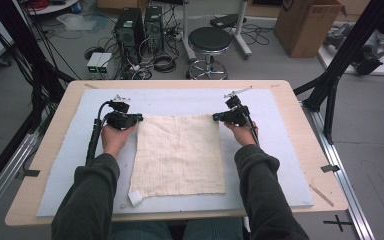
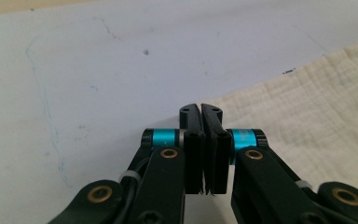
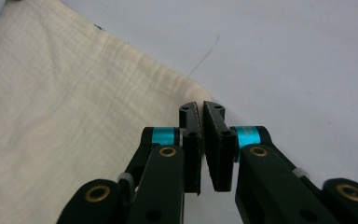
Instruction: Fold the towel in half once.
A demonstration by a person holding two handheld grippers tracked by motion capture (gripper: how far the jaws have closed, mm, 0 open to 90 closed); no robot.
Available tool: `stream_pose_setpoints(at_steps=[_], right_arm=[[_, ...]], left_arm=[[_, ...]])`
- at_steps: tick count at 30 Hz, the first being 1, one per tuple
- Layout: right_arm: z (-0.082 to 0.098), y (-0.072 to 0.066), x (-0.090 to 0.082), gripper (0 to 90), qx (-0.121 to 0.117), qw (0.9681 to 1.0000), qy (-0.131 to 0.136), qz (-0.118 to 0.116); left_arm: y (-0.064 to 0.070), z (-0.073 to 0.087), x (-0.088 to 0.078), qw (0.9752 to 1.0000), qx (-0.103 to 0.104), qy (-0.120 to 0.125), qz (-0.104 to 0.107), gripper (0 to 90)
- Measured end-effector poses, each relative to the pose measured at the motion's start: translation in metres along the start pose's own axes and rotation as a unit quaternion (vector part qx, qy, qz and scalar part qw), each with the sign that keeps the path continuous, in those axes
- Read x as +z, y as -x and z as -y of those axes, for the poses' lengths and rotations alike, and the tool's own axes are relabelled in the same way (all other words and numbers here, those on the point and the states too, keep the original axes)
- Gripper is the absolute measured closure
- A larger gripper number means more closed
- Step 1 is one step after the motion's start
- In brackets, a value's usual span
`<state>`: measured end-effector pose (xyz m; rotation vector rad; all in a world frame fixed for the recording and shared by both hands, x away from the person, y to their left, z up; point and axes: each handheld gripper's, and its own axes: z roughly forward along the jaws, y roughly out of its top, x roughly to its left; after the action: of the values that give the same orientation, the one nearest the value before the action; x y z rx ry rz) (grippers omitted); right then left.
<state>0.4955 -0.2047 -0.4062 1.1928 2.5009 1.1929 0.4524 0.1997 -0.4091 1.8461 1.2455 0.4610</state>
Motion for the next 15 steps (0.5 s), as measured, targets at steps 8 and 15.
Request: stream_pose_setpoints(at_steps=[8, 15], right_arm=[[-0.013, -0.001, -0.014, 85.7, -0.003, 0.9994, 0.033, -0.005], [-0.010, -0.004, -0.012, 85.7, -0.003, 0.9996, 0.022, -0.016]], left_arm=[[-0.008, -0.006, -0.014, 0.9998, -0.010, 0.017, 0.004, 87.3], [-0.002, -0.006, -0.018, 0.9997, 0.006, 0.013, 0.019, 87.4]])
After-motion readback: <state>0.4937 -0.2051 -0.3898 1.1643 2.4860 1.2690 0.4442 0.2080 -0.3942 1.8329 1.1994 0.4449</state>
